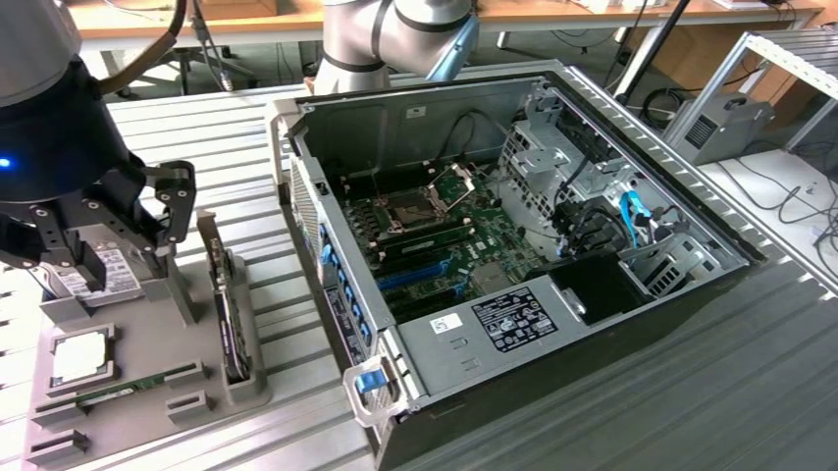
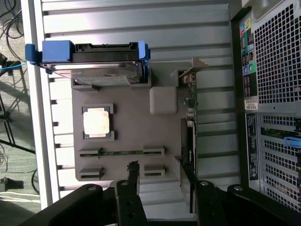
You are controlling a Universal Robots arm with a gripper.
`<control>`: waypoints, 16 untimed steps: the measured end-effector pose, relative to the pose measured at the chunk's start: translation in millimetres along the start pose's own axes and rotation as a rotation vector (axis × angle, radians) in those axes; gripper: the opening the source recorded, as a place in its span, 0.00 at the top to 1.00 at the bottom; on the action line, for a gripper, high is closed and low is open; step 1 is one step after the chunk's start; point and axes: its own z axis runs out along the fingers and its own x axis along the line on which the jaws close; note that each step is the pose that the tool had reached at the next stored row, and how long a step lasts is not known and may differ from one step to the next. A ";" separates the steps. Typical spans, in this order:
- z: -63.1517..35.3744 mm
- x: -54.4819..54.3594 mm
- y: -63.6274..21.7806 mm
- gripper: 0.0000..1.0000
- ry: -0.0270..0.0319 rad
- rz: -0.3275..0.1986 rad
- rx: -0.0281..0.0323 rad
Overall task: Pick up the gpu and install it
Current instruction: 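Pick up the gpu and move the gpu toward the slot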
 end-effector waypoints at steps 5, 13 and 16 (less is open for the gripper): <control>1.0 -3.8 0.3 0.52 0.0000 0.000 0.0000; 3.0 -11.5 0.7 0.52 0.0000 0.000 -0.0001; 3.4 -13.4 0.9 0.52 0.0000 0.000 -0.0001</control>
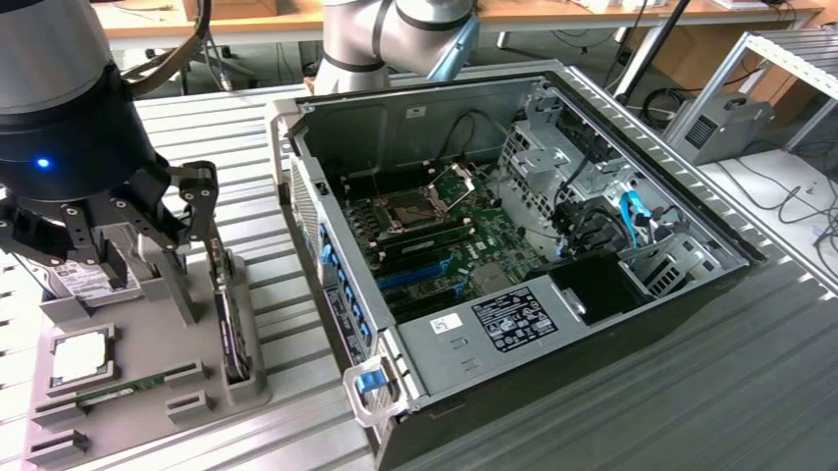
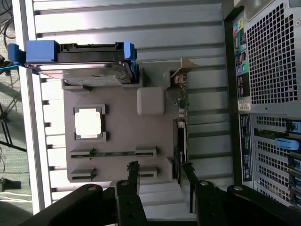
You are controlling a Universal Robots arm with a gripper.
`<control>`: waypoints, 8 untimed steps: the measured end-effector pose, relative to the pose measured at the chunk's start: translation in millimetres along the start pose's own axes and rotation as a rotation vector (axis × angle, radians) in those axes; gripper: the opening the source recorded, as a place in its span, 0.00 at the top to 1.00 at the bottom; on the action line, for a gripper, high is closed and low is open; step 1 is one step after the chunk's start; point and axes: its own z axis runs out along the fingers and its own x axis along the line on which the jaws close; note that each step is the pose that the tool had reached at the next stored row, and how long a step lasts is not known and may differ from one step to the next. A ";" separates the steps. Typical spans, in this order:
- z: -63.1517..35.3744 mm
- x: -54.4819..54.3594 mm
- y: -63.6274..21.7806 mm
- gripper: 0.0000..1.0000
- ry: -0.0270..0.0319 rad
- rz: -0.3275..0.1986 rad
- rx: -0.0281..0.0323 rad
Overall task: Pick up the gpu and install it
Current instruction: 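Pick up the gpu and move the gpu toward the slot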
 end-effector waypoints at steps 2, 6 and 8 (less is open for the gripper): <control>0.3 -1.5 0.1 0.52 0.0000 0.000 0.0000; 0.9 -3.9 0.3 0.52 -0.0001 0.000 -0.0001; 1.1 -4.8 0.3 0.52 0.0000 0.000 0.0000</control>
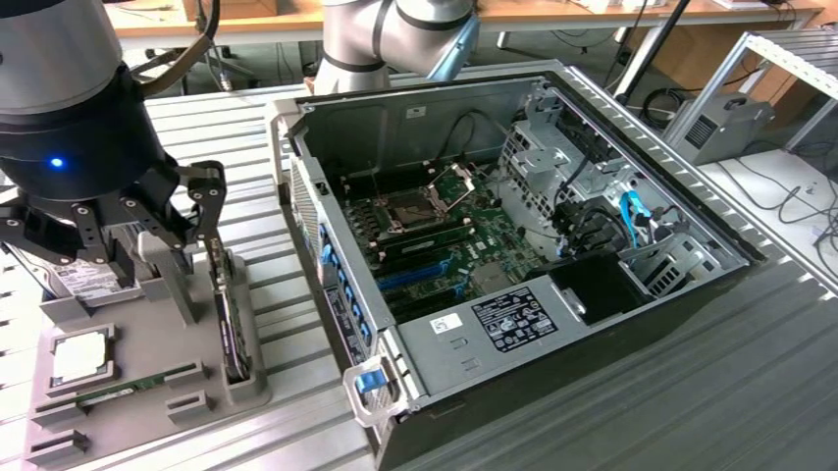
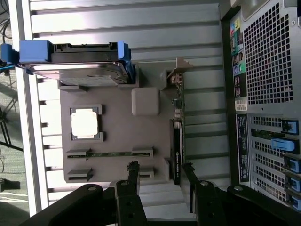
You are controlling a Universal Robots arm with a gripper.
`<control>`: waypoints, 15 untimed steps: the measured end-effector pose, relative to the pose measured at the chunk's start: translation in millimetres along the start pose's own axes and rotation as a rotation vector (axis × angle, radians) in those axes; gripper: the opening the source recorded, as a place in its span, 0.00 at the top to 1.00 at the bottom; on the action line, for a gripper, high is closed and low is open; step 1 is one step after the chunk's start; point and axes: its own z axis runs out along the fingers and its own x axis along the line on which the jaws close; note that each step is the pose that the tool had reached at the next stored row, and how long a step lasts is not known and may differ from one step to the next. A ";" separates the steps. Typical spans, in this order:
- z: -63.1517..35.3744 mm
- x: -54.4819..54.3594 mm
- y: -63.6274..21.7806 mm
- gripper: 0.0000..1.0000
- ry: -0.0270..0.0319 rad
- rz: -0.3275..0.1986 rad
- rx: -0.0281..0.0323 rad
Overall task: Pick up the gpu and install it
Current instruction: 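Pick up the gpu and move the gpu toward the slot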
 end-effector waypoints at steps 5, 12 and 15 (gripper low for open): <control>0.5 -2.3 0.2 0.52 0.0001 0.000 0.0000; 1.4 -5.7 0.4 0.52 0.0000 0.000 0.0000; 1.8 -6.9 0.5 0.52 0.0000 0.000 0.0000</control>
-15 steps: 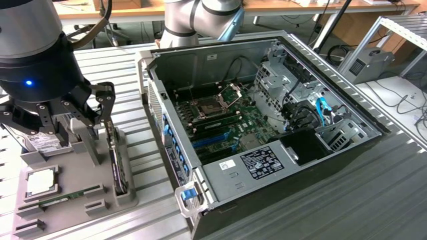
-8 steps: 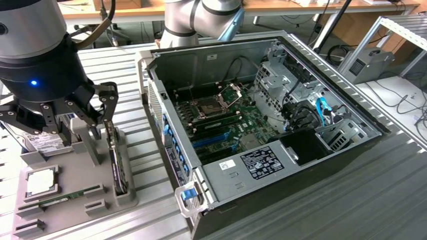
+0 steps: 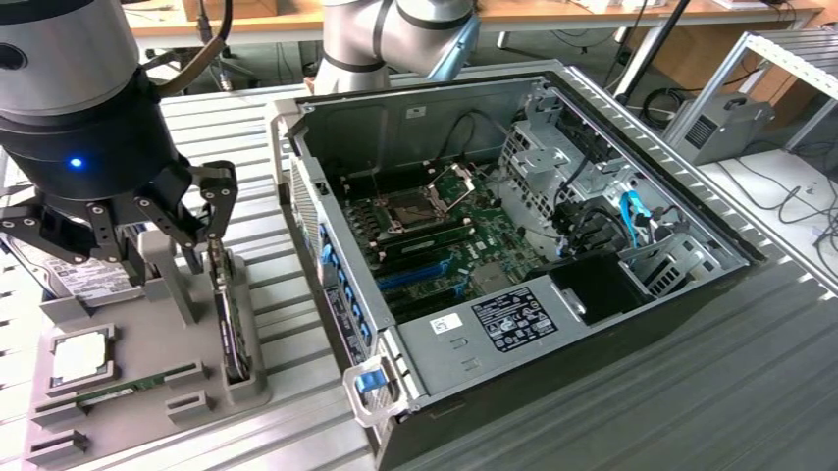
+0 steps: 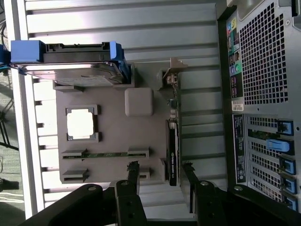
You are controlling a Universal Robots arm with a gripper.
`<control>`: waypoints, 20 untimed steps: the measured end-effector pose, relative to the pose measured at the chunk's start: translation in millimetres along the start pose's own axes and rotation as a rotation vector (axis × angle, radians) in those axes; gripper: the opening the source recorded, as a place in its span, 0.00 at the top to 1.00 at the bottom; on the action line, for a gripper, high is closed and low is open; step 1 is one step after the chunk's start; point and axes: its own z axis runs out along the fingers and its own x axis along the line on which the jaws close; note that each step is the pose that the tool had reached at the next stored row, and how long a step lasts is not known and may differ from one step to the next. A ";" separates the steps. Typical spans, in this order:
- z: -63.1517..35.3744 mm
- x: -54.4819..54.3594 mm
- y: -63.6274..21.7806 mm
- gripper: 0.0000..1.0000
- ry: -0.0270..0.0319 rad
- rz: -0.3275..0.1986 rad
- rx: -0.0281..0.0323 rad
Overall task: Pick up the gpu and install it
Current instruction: 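Pick up the gpu and move the gpu toward the slot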
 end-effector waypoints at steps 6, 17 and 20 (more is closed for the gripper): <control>0.8 -2.4 0.2 0.52 0.0000 0.000 -0.0001; 2.4 -3.7 0.2 0.52 0.0000 0.000 0.0000; 2.9 -3.9 0.2 0.52 0.0002 0.000 0.0001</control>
